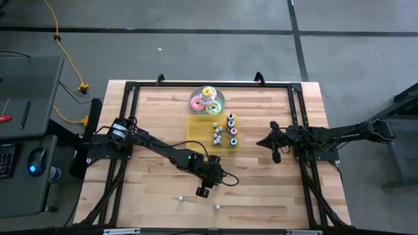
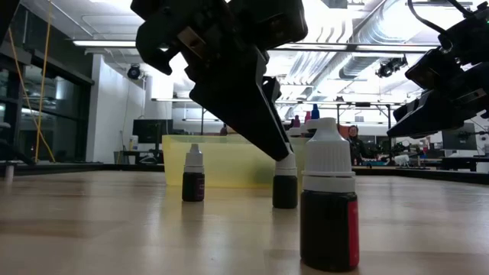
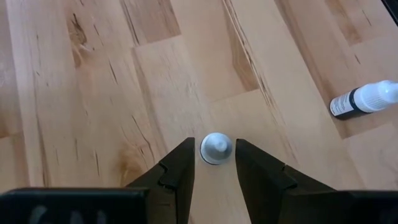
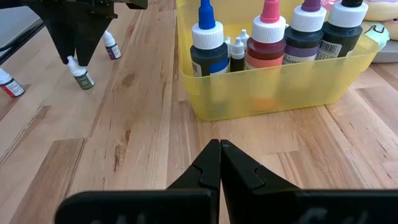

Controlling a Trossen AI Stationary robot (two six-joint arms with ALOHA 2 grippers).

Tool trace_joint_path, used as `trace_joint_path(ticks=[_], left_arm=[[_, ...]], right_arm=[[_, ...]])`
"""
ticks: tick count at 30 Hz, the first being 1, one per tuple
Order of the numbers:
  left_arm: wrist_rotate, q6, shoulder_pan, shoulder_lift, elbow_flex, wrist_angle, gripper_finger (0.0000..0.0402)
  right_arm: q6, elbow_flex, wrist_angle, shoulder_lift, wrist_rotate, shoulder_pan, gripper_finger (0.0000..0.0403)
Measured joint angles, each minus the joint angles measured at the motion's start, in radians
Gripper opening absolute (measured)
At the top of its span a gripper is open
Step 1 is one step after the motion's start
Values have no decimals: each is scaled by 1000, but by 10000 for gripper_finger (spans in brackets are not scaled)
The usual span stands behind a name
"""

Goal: Pick & Place food coloring
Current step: Put the small green food coloring bottle into the yellow container

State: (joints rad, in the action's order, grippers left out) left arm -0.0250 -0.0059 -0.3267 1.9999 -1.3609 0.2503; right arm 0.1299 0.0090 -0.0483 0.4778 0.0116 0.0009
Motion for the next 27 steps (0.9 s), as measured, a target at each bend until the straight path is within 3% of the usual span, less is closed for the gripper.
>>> trace_joint_path(ticks=[27], left_arm=[[15,0,7,0,0,22,110]], right_arm=[[0,0,0,0,0,0,0]])
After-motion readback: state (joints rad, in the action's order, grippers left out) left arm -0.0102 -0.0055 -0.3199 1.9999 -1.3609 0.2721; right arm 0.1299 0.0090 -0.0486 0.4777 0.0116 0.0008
